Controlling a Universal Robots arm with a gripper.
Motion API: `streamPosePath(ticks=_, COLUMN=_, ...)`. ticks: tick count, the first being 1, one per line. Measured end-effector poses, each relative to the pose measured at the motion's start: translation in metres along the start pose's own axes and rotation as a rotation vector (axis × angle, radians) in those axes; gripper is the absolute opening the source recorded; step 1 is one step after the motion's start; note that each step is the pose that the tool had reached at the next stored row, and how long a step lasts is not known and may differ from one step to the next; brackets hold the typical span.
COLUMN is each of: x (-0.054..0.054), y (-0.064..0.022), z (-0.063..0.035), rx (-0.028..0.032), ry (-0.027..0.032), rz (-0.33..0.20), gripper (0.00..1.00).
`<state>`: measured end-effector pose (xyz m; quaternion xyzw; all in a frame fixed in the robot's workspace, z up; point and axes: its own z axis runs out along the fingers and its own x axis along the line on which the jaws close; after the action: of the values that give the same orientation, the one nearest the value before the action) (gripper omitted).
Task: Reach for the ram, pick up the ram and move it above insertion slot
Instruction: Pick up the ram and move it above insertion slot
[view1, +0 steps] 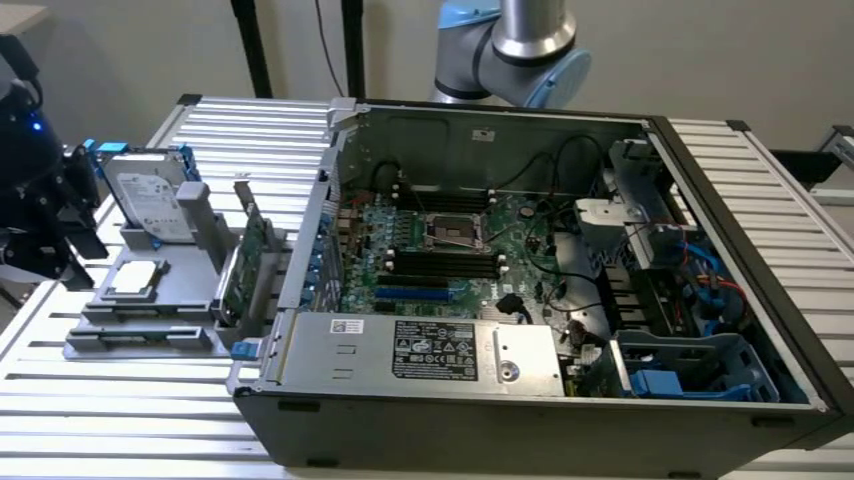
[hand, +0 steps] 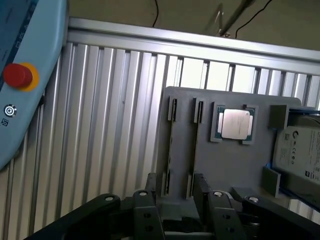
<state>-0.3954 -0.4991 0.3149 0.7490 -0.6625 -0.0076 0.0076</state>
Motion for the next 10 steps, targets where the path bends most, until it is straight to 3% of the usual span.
streamPosePath(ticks=10, x=0.009, y=0.0008, z=0.0183, rx=0.0001, ry=-0.0001, rz=0.000, gripper=0.42)
